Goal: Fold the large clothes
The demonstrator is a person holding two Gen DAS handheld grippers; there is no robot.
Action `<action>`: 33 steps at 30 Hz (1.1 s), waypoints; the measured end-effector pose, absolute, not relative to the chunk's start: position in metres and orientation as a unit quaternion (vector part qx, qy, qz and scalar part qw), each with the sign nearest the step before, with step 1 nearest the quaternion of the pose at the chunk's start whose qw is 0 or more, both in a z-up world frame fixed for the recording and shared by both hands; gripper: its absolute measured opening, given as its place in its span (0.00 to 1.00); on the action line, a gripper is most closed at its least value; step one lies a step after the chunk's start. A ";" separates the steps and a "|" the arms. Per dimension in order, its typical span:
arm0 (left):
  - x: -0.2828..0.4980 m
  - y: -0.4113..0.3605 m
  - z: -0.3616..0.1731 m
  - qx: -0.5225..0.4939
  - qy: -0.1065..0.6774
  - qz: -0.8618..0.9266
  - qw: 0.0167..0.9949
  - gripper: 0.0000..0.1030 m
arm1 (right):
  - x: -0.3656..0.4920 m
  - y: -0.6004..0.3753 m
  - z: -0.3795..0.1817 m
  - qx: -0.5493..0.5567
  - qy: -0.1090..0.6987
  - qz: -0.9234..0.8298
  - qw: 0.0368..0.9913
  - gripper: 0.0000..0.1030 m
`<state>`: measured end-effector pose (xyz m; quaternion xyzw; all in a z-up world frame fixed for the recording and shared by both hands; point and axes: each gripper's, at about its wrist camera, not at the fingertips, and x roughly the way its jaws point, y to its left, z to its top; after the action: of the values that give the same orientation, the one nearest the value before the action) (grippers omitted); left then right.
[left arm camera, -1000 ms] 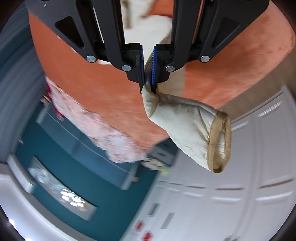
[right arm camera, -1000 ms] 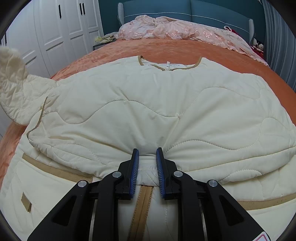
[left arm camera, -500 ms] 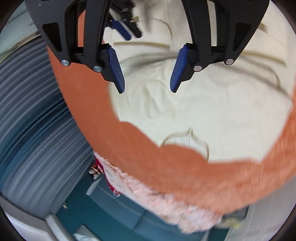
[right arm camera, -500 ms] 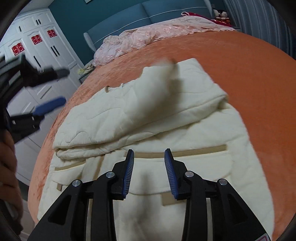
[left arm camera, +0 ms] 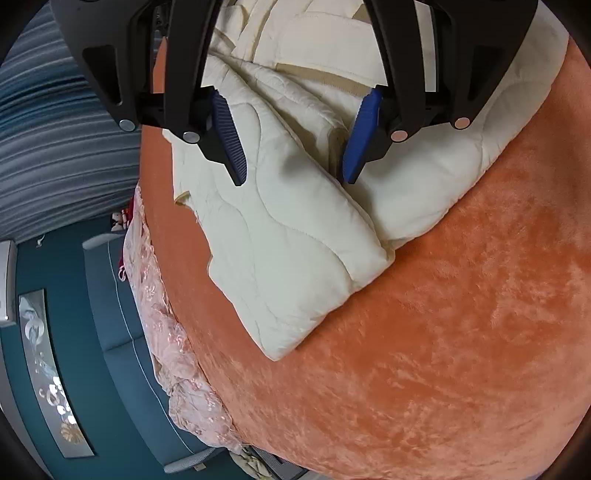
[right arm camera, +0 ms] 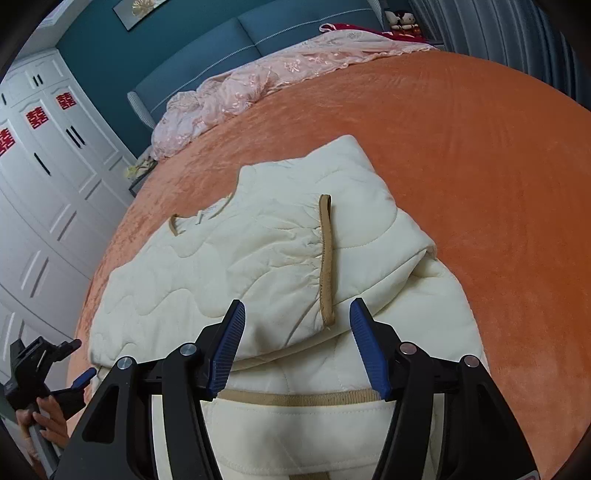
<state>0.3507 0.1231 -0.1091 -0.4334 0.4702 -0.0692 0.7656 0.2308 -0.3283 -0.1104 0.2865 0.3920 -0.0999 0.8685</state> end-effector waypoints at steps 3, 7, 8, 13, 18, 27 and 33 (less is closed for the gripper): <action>0.357 0.136 -0.126 -0.451 0.469 -0.055 0.758 0.50 | 0.238 -0.330 -0.118 0.308 0.397 -0.091 0.860 0.52; 0.364 0.148 -0.141 -0.470 0.474 -0.029 0.744 0.48 | 0.248 -0.325 -0.102 0.304 0.391 -0.063 0.866 0.16; 0.366 0.148 -0.142 -0.471 0.474 -0.025 0.744 0.48 | 0.251 -0.324 -0.089 0.297 0.379 -0.059 0.874 0.15; 0.368 0.144 -0.123 -0.406 0.469 0.011 0.784 0.31 | 0.261 -0.313 0.007 0.203 0.299 -0.037 0.932 0.05; 0.372 0.138 -0.111 -0.376 0.468 -0.003 0.799 0.08 | 0.253 -0.305 0.056 0.131 0.248 -0.034 0.959 0.04; 0.371 0.132 -0.110 -0.277 0.479 0.033 0.832 0.06 | 0.258 -0.318 -0.092 0.118 0.409 -0.090 0.900 0.03; 0.366 0.126 -0.123 -0.237 0.484 0.043 0.841 0.06 | 0.257 -0.324 -0.138 0.138 0.440 -0.093 0.882 0.03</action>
<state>0.3663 0.1259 -0.1230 -0.2365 0.4844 0.0434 0.8412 0.2574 -0.3239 -0.1375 0.1376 0.4400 -0.0933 0.8825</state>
